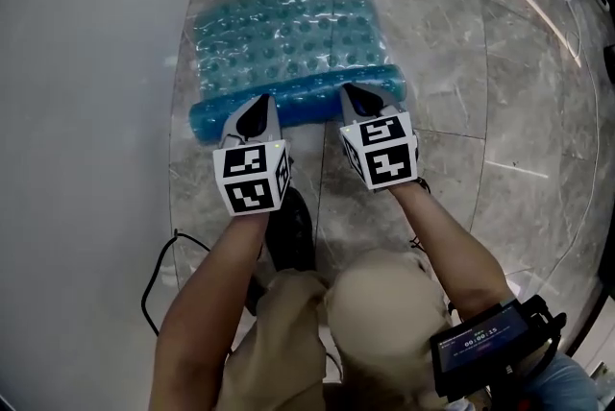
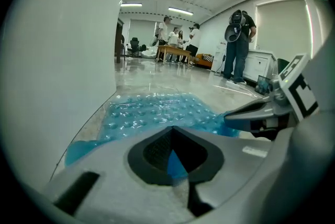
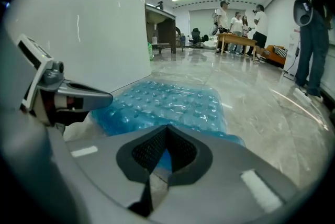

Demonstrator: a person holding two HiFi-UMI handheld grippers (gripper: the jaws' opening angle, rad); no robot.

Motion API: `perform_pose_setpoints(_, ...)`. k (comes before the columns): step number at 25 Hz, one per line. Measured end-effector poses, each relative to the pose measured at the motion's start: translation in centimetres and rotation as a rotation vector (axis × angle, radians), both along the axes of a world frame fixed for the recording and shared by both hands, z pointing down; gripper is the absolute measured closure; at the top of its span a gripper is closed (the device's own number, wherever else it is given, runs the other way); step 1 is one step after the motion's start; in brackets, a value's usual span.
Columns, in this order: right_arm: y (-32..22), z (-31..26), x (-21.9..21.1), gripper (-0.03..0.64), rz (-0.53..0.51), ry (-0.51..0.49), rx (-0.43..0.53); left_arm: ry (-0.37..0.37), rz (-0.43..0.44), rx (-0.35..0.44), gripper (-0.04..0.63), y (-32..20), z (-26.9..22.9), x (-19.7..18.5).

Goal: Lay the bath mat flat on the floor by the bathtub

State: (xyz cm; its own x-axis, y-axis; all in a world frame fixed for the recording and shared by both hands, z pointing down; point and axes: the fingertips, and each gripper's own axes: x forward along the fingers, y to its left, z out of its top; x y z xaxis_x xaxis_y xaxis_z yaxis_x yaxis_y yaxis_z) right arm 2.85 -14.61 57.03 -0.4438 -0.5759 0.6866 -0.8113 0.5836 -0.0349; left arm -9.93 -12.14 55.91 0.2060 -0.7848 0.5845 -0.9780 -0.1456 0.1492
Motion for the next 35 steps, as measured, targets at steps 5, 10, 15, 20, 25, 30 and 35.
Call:
perform_pose_setpoints(5,2.7,-0.4,0.0,0.614,-0.085,-0.014,-0.084,-0.019,0.009,-0.035,0.589,0.8,1.4,-0.5)
perform_pose_setpoints(10,1.2,-3.2,-0.8,0.614,-0.098,-0.055,-0.016,0.065,-0.054,-0.067,0.589,2.0,2.1,-0.4)
perform_pose_setpoints(15,0.5,-0.9,-1.8,0.612,-0.103,-0.001,-0.063,0.029,0.055,-0.108,0.589,5.7,2.3,0.8)
perform_pose_setpoints(20,1.8,1.8,-1.8,0.614,-0.117,0.038,0.010,0.088,-0.006,-0.050,0.588,8.2,-1.1,-0.1)
perform_pose_setpoints(25,1.8,2.0,-0.8,0.614,-0.076,0.040,0.014,0.097,0.043,0.000,0.589,13.7,-6.2,-1.1)
perform_pose_setpoints(30,2.0,1.8,-1.6,0.614,-0.063,-0.001,-0.015,0.149,-0.008,-0.056,0.588,17.2,-5.4,-2.4)
perform_pose_setpoints(35,1.9,1.4,-1.4,0.614,-0.040,-0.016,0.047,0.161,0.008,0.007,0.589,15.0,-3.5,-0.6)
